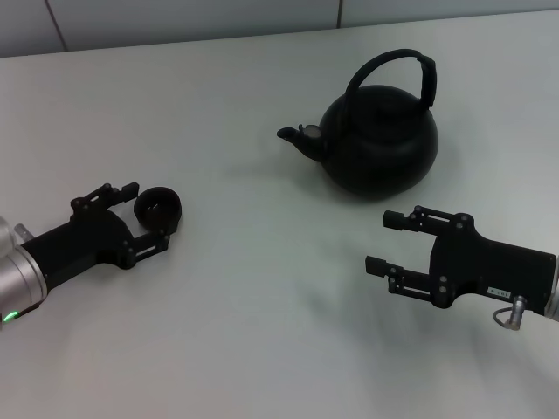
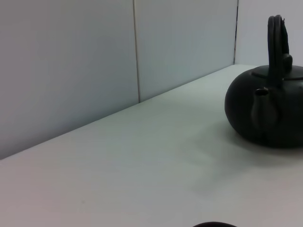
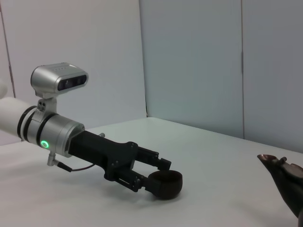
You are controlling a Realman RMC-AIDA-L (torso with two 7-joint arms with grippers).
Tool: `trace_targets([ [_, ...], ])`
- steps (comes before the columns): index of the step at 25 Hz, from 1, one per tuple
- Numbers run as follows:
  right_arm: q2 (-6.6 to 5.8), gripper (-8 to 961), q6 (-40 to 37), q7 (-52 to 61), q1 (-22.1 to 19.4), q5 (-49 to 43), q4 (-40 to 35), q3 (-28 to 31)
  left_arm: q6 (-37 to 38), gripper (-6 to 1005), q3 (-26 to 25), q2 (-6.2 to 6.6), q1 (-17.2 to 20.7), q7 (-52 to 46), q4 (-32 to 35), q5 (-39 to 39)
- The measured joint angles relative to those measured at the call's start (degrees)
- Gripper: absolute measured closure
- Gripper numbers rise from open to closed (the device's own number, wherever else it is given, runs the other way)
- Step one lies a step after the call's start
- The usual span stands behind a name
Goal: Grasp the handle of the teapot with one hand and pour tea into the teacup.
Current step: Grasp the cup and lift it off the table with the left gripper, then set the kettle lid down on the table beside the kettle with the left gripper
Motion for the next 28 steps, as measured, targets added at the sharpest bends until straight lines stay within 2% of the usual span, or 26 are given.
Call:
trace_targets([
  [23,0.1,274,-0.3,0.1,-0.2,0.0,0.0,0.0,-1.4,292,2.2,-0.14,-2.0,-0.6,-0.1,-0.4],
  [28,0.19,273,-0.3,0.1,-0.2,0.0,0.0,0.0,0.7,313,6.7,-0.21,-3.4,-0.6,0.1,-0.4],
])
